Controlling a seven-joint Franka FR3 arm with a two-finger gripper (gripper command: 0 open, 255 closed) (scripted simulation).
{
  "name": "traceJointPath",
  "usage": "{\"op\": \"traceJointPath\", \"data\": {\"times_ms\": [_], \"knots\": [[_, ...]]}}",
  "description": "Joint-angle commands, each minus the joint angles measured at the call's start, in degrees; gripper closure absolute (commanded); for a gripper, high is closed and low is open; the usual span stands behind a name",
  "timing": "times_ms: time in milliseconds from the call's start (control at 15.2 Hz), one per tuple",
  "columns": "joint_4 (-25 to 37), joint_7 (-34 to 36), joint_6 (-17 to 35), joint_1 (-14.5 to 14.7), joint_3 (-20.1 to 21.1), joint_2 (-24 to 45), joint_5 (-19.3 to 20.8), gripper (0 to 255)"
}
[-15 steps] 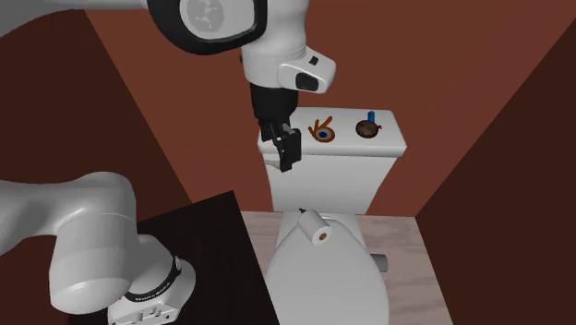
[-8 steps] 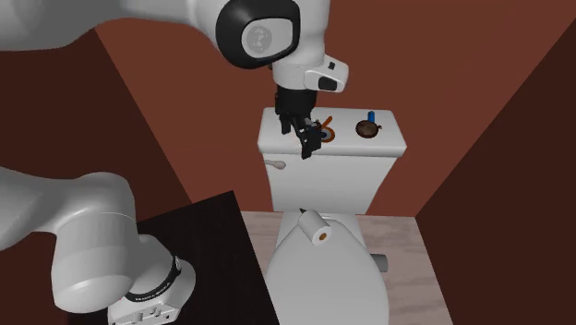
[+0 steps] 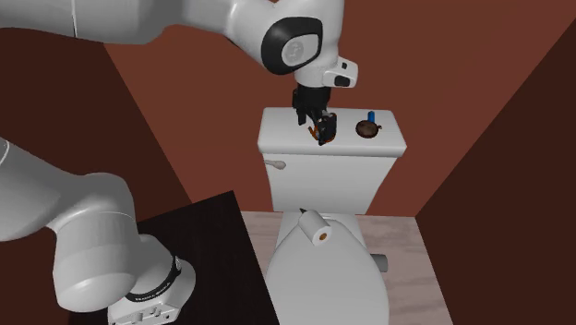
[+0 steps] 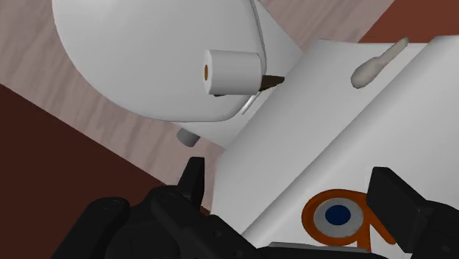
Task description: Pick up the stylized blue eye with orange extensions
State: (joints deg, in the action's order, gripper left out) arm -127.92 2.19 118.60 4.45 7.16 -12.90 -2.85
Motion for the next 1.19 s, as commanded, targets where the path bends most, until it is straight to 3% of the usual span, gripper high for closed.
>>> {"op": "traceJointPath", "data": {"times_ms": [0,594,1122], "knots": [[2.5,0.9,2.4,0.6,1.0,4.1,0.2,0],[16.3,4.3,8.9,3.4,3.8,21.4,3.3,0],[33.6,7.0,10.2,7.4,4.6,37.5,7.5,0]]}}
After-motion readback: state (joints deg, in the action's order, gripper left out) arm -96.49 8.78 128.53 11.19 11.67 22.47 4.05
